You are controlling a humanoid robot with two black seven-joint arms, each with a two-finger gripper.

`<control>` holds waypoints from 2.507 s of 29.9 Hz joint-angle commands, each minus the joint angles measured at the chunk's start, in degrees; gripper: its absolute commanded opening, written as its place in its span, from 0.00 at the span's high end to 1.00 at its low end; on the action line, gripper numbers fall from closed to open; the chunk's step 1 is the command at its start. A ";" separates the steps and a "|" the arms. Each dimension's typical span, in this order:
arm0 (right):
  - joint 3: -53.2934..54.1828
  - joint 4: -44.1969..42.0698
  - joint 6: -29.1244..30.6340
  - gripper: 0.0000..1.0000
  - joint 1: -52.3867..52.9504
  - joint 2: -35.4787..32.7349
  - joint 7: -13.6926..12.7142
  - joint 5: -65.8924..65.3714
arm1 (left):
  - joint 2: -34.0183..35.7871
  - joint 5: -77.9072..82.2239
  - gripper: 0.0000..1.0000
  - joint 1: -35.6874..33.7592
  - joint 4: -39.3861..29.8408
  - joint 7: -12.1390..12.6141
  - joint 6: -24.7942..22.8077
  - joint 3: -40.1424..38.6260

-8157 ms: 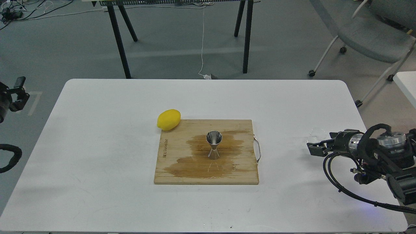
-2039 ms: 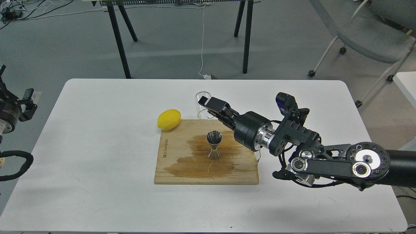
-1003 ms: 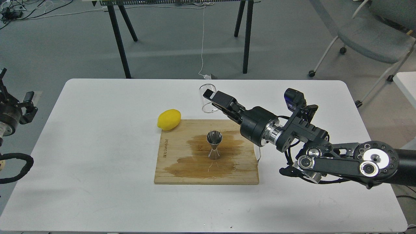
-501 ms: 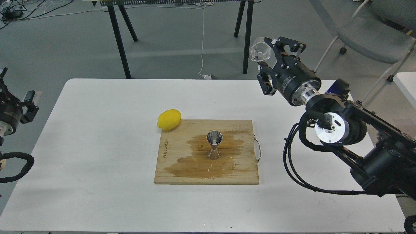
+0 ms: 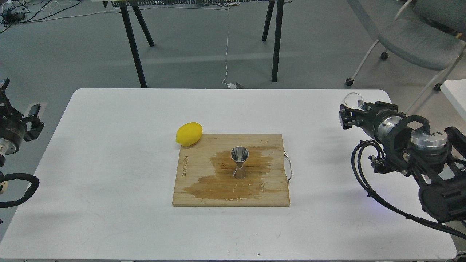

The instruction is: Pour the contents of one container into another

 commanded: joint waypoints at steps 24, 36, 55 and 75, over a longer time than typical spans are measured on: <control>-6.68 -10.27 0.00 0.55 -3.09 2.83 -1.58 -0.26 | -0.01 -0.02 0.00 0.02 0.08 0.00 0.00 0.11; -6.60 -10.10 0.00 0.22 -3.18 2.83 -1.84 -0.26 | -0.01 -0.02 0.00 0.11 0.17 0.00 0.00 0.20; -3.00 -0.35 0.00 0.01 -1.34 -2.69 -1.75 -0.53 | -0.10 -0.02 0.00 0.11 0.17 0.00 0.00 0.11; -2.82 1.86 39.42 0.01 5.52 -23.36 -7.20 -13.01 | 0.08 -0.28 0.00 -5.69 -0.18 0.00 0.00 -0.51</control>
